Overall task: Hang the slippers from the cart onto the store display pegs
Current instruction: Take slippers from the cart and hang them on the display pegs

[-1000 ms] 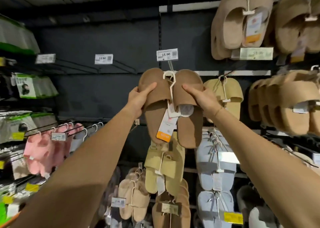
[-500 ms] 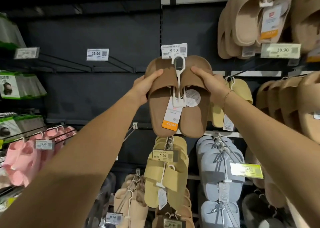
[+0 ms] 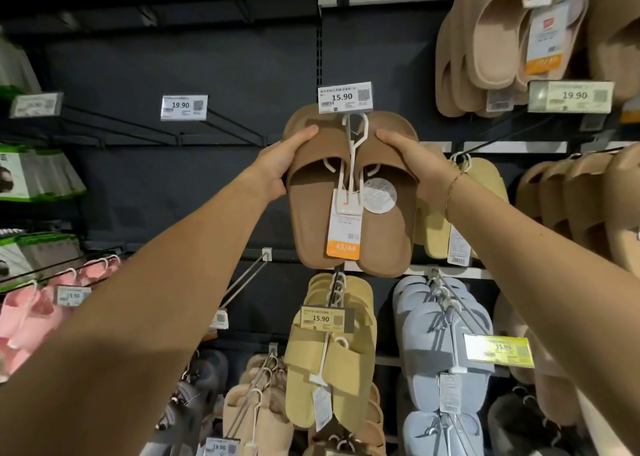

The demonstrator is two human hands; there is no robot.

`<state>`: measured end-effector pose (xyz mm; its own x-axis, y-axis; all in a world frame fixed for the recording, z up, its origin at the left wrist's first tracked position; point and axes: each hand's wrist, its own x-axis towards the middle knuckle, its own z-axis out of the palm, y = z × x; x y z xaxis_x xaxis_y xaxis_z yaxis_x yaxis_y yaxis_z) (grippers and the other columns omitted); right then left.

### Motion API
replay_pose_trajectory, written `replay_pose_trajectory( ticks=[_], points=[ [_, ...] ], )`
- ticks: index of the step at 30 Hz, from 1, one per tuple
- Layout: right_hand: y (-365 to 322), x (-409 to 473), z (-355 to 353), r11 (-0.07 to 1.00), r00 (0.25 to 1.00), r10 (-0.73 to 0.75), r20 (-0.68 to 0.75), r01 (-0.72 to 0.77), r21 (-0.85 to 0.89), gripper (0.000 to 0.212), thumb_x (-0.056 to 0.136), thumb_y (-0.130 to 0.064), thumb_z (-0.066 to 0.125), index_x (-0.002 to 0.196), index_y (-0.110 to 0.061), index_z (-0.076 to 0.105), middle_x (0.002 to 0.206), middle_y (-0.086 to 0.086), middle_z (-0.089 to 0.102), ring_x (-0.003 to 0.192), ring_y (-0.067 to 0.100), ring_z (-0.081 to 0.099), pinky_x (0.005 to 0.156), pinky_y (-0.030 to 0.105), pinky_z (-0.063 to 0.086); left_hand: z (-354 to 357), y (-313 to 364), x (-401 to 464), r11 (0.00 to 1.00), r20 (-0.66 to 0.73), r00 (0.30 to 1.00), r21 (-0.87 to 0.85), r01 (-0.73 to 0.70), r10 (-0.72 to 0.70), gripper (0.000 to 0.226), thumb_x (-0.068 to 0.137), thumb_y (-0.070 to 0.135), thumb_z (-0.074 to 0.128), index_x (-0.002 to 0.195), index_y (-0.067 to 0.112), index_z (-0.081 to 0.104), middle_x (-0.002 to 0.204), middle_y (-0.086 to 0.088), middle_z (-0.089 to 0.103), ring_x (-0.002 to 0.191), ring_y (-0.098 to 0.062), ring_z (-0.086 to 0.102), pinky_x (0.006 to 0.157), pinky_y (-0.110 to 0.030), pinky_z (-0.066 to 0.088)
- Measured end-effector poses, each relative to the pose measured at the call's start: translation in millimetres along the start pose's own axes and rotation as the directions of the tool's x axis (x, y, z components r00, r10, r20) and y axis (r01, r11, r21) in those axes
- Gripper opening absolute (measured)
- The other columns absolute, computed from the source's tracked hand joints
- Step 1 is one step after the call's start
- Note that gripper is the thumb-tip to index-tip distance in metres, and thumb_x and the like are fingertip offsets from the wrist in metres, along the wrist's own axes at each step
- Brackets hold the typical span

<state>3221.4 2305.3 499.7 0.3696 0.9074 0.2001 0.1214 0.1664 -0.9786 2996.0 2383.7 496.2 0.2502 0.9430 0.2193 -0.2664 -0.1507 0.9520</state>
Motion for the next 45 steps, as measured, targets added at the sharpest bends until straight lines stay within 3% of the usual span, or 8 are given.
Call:
replay_pose_trajectory(
  ticks=[9,17,24,29,35,38,41,45],
  points=[
    [-3,24,3,0.999,0.997,0.040,0.063,-0.039,-0.015,0.098,0.046,-0.071,0.084,0.128,-0.024,0.057,0.108,0.007,0.074,0.092,0.027,0.073,0.080,0.041,0.059,-1,-5,14,0.999,0.066,0.997,-0.004,0.043,-0.043,0.057,0.079,0.049,0.080,0.124,0.016,0.068,0.109,-0.012,0.076,0.094,-0.025,0.075,0.077,-0.041,0.061],
    [-15,22,2,1.000,0.998,0.002,0.069,-0.001,-0.012,0.102,0.055,-0.063,0.085,0.140,-0.021,0.047,0.109,0.007,0.072,0.089,0.024,0.073,0.055,0.030,0.057,-7,2,11,1.000,0.131,0.991,-0.017,0.007,-0.005,0.054,0.085,0.050,0.073,0.125,0.015,0.069,0.115,-0.012,0.074,0.100,-0.024,0.073,0.087,-0.041,0.059],
    [-15,24,7,0.999,0.999,0.020,-0.035,-0.021,-0.041,0.101,0.060,-0.062,0.084,0.142,-0.020,0.043,0.114,0.008,0.066,0.093,0.026,0.069,0.069,0.038,0.057,1,3,23,0.997,0.020,0.997,0.014,0.079,-0.079,0.050,0.084,0.046,0.076,0.122,0.015,0.070,0.108,-0.010,0.076,0.089,-0.024,0.075,0.073,-0.039,0.061],
    [0,49,13,0.999,0.995,-0.012,-0.097,0.008,-0.041,0.082,0.073,-0.056,0.080,0.134,-0.017,0.042,0.105,0.005,0.061,0.095,0.024,0.065,0.085,0.039,0.056,0,-12,56,0.995,-0.088,0.992,0.023,0.092,-0.090,0.083,0.054,0.044,0.094,0.127,0.013,0.067,0.109,-0.014,0.076,0.095,-0.029,0.075,0.073,-0.045,0.060],
    [32,108,22,1.000,0.991,-0.011,-0.131,0.009,-0.009,0.097,0.061,-0.060,0.084,0.138,-0.017,0.046,0.117,0.006,0.064,0.098,0.026,0.066,0.092,0.043,0.056,-3,-47,122,1.000,-0.210,0.977,-0.003,0.022,-0.022,0.111,0.028,0.047,0.098,0.127,0.012,0.063,0.100,-0.013,0.077,0.084,-0.030,0.077,0.073,-0.050,0.062],
    [50,146,27,0.999,0.984,-0.044,-0.174,0.039,-0.030,0.097,0.064,-0.062,0.082,0.140,-0.017,0.043,0.120,0.004,0.059,0.105,0.026,0.061,0.097,0.044,0.053,5,-61,145,1.000,-0.264,0.964,0.016,-0.019,0.022,0.106,0.037,0.050,0.097,0.128,0.009,0.061,0.100,-0.010,0.076,0.082,-0.026,0.076,0.066,-0.044,0.063],
    [66,185,35,0.997,0.978,-0.063,-0.201,0.053,-0.051,0.100,0.059,-0.066,0.081,0.140,-0.016,0.048,0.124,0.003,0.060,0.107,0.025,0.060,0.098,0.043,0.052,9,-74,177,0.996,-0.306,0.950,0.087,-0.032,0.058,0.097,0.061,0.052,0.091,0.138,0.008,0.051,0.111,-0.007,0.068,0.087,-0.022,0.070,0.077,-0.040,0.061],
    [86,224,40,0.997,0.970,-0.080,-0.230,0.072,-0.041,0.112,0.047,-0.071,0.082,0.140,-0.017,0.049,0.124,0.001,0.061,0.107,0.025,0.060,0.096,0.043,0.052,7,-91,209,0.994,-0.269,0.961,0.100,-0.043,0.068,0.106,0.063,0.048,0.092,0.148,0.009,0.042,0.127,-0.010,0.061,0.095,-0.023,0.065,0.075,-0.036,0.055]
  ],
)
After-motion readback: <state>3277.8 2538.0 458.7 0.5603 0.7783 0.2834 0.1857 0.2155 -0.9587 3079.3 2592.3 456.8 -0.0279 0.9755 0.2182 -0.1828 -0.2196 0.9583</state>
